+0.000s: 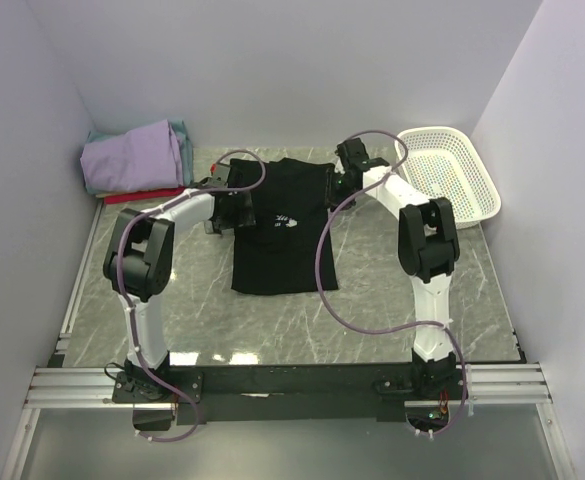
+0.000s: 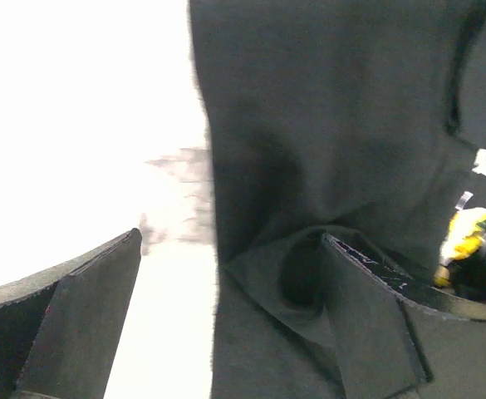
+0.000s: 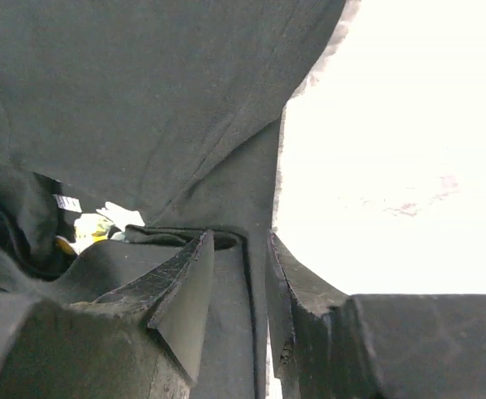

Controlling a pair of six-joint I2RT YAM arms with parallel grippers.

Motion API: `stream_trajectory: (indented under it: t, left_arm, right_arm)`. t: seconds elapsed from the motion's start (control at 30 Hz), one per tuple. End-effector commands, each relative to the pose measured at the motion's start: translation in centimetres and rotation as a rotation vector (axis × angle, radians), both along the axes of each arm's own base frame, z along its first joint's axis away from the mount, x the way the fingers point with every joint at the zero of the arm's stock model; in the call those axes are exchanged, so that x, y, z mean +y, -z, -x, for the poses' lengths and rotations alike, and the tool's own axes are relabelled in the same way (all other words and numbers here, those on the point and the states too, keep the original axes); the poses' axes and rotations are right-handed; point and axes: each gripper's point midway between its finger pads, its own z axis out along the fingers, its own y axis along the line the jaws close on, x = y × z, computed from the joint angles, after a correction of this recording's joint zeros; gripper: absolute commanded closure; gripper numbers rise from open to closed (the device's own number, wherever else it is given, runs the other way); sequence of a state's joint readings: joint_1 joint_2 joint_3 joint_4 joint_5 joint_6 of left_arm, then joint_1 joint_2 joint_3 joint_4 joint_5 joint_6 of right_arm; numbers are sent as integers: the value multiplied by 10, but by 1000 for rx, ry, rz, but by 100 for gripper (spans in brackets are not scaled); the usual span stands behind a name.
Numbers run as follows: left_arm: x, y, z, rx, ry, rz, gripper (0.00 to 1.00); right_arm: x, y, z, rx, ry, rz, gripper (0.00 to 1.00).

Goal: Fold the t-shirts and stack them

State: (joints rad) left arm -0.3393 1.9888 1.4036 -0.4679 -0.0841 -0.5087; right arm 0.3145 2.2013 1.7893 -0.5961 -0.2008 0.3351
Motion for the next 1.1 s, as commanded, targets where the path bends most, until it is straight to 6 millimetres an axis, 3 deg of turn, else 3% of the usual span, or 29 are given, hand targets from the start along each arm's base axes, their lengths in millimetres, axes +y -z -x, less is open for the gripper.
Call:
stream_trajectory:
  t: [0.0,0.03,0.07,0.27,0.37,0.5,0.7,0.9,1.0,1.03,1.07]
  left_arm:
    - [15,-42,-8,-123,-44,-51,7]
    - [7,-45,-3,-119,-15,-7,7]
    - [3,-60,-2,-150,-2,24,7]
    - [-23,-98,6,-221,81,184,6]
    - [-27,-93,5,-209,106,191,5]
    - [-47,-79,8,-148,169,270,9]
    - [-54,-58,4,-114,165,297,12]
    - [-56,-50,3,-121,180,300,24]
    - [-56,-46,0,-115,180,294,43]
    - [-56,-44,-1,-113,180,291,57]
    - [-56,-43,-1,-110,177,287,65]
  right_arm:
    - [14,-62,1,-114,-53,-85,61]
    - [15,-66,3,-123,-57,-99,61]
    - [19,-76,6,-140,-68,-119,61]
    - [34,-71,40,-99,-126,-181,61]
    - [38,-61,50,-73,-134,-192,61]
    - [39,-55,59,-55,-139,-192,61]
    - [38,-54,60,-58,-141,-188,61]
    - [37,-48,61,-45,-140,-184,61]
    - [37,-46,62,-40,-140,-180,61]
    - [36,-46,62,-41,-138,-179,61]
    - [36,-45,62,-41,-139,-175,61]
